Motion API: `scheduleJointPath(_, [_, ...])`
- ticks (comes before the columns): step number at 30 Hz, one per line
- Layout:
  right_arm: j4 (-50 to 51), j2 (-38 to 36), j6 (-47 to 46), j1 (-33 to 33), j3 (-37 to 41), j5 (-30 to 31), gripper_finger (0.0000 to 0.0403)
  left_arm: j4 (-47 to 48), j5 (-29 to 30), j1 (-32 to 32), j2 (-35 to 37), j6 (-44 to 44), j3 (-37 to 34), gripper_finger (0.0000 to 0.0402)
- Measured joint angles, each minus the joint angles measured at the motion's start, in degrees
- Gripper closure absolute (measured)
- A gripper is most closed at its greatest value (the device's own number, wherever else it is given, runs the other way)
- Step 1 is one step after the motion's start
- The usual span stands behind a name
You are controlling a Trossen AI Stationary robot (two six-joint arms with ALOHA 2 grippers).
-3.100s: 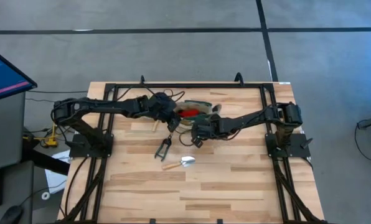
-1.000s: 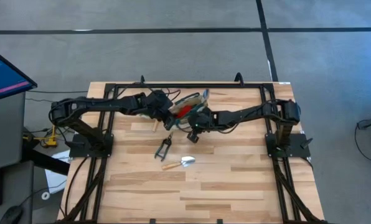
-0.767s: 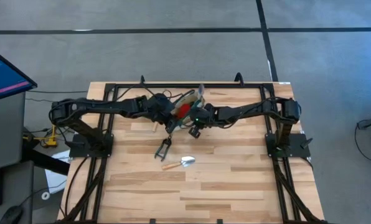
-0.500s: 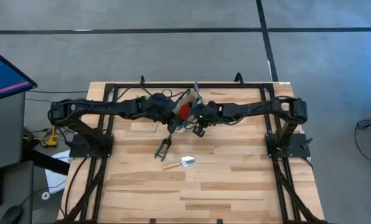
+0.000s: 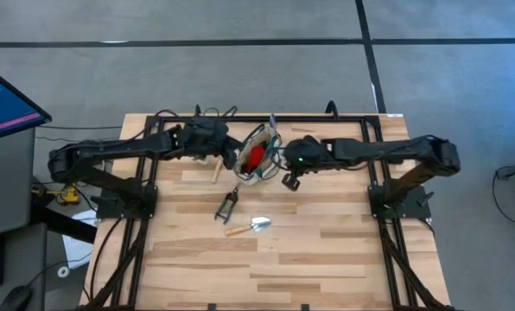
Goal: Pick & Place Garden tools in Gardening bag
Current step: Adjust the gardening bag
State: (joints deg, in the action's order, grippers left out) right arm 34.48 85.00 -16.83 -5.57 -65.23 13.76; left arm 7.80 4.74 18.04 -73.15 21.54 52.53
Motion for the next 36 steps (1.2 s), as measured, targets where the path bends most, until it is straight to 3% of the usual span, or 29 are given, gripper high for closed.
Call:
scheduleJointPath(10, [1.4,-7.2,-8.1,10.2,0.0,8.6,0.0403,0.8,0.4,6.1,-5.7,-1.6,0.5,0.0401])
scheduleJointPath(21, [3.6,-6.9,-17.2,20.8,0.1,15.4,0.0403,4.2,-2.7,13.8,-18.0,-6.3,13.7,0.0401])
scheduleJointPath(27, [4.5,-7.1,-20.3,24.2,0.0,19.5,0.0403,6.6,-4.3,14.8,-23.3,-6.3,17.0,0.0401])
scheduleJointPath(36, [4.6,-7.1,-20.8,25.2,0.0,20.3,0.0403,6.7,-6.8,15.7,-29.6,-4.9,17.2,0.0401])
